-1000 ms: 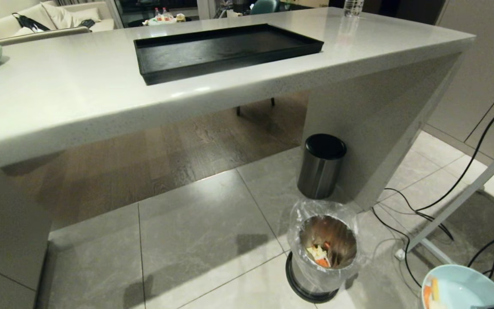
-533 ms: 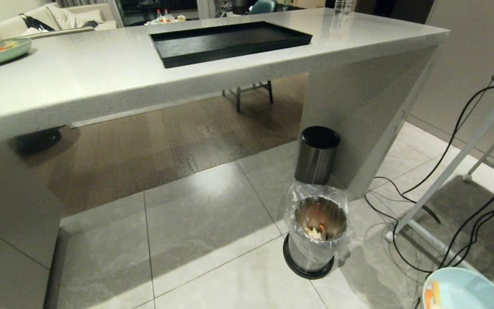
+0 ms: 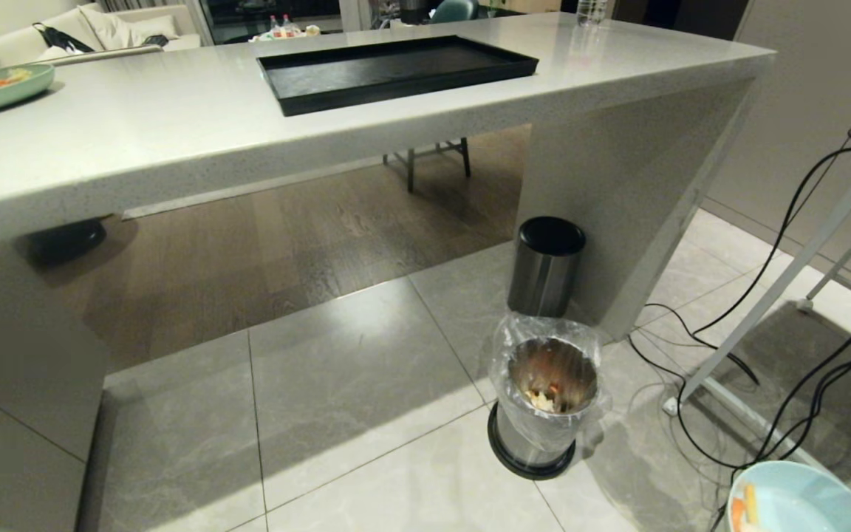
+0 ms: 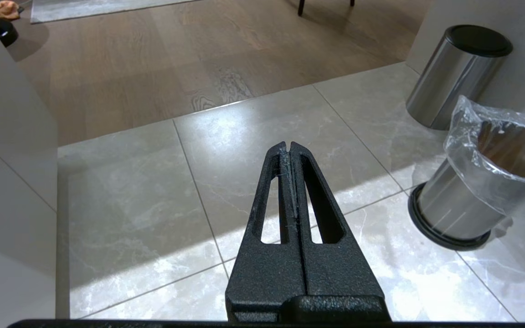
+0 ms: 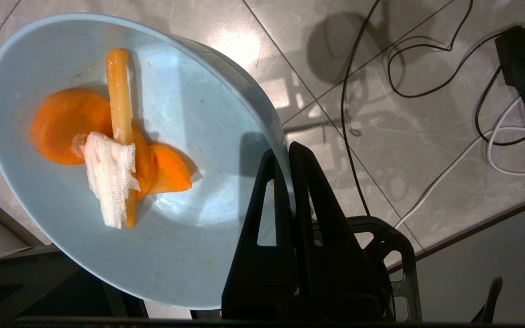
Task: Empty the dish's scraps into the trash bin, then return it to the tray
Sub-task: Move the bowl over the trash can
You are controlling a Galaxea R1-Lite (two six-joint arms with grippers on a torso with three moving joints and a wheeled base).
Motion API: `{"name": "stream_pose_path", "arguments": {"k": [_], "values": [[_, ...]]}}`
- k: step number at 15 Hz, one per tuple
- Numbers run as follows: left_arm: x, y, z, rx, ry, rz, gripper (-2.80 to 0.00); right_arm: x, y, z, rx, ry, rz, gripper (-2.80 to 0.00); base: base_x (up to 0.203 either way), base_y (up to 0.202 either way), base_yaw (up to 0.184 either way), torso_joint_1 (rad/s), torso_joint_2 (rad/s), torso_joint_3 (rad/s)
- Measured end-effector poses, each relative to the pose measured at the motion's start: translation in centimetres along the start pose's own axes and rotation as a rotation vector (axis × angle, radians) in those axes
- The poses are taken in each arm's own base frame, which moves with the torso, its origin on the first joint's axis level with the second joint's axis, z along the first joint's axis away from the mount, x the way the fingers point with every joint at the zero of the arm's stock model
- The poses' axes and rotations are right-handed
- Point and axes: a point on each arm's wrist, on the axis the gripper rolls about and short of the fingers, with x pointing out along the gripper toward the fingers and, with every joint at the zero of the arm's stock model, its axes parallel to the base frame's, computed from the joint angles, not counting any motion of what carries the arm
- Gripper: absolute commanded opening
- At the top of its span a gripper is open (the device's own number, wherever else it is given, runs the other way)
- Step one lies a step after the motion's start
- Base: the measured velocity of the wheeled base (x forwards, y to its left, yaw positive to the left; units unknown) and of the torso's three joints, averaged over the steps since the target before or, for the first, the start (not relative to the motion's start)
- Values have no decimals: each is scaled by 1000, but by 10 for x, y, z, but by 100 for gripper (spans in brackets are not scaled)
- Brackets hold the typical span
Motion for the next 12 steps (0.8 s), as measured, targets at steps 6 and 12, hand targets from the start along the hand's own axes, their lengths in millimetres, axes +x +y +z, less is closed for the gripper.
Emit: {"name": "stream_pose_path", "arguments": {"k": [6, 12], "values": [[0, 0, 0, 2, 0, 0, -280, 0, 0, 0, 0, 0, 0, -280, 0, 0, 0, 0, 0, 0], [0, 0, 0, 0, 2, 0, -280, -1, 0, 0, -8, -1, 3, -280, 0, 0, 0, 0, 0, 0]]}}
